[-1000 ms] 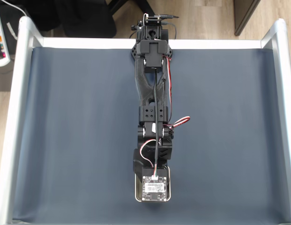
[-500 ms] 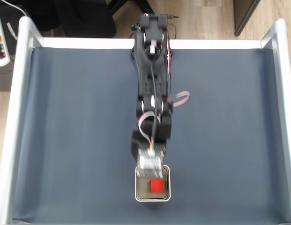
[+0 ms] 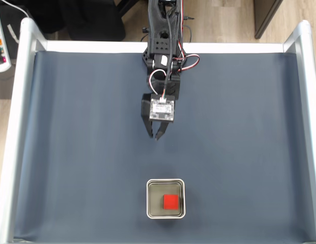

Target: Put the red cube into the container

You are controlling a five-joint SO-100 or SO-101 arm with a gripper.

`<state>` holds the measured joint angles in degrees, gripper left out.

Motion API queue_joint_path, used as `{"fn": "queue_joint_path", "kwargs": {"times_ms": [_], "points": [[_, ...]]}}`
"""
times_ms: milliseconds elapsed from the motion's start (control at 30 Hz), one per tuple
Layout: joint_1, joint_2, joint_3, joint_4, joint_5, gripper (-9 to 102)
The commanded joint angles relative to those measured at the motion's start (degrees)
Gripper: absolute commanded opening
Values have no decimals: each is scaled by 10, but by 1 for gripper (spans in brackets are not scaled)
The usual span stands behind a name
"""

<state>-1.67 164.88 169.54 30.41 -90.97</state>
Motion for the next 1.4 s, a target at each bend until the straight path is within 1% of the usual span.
{"fn": "queue_joint_path", "kwargs": {"times_ms": [0, 100, 167, 333, 467, 533, 633, 867, 933, 1367], "points": [[6, 86, 67, 7, -6, 0], [0, 142, 73, 81, 25, 0], [0, 183, 98, 83, 30, 0], [7, 229, 98, 150, 53, 0], [16, 274, 98, 244, 73, 0], [19, 274, 98, 275, 76, 0], [26, 274, 98, 320, 66, 0], [17, 274, 98, 428, -4, 0], [9, 274, 98, 443, 7, 0], [8, 274, 98, 443, 13, 1]]}}
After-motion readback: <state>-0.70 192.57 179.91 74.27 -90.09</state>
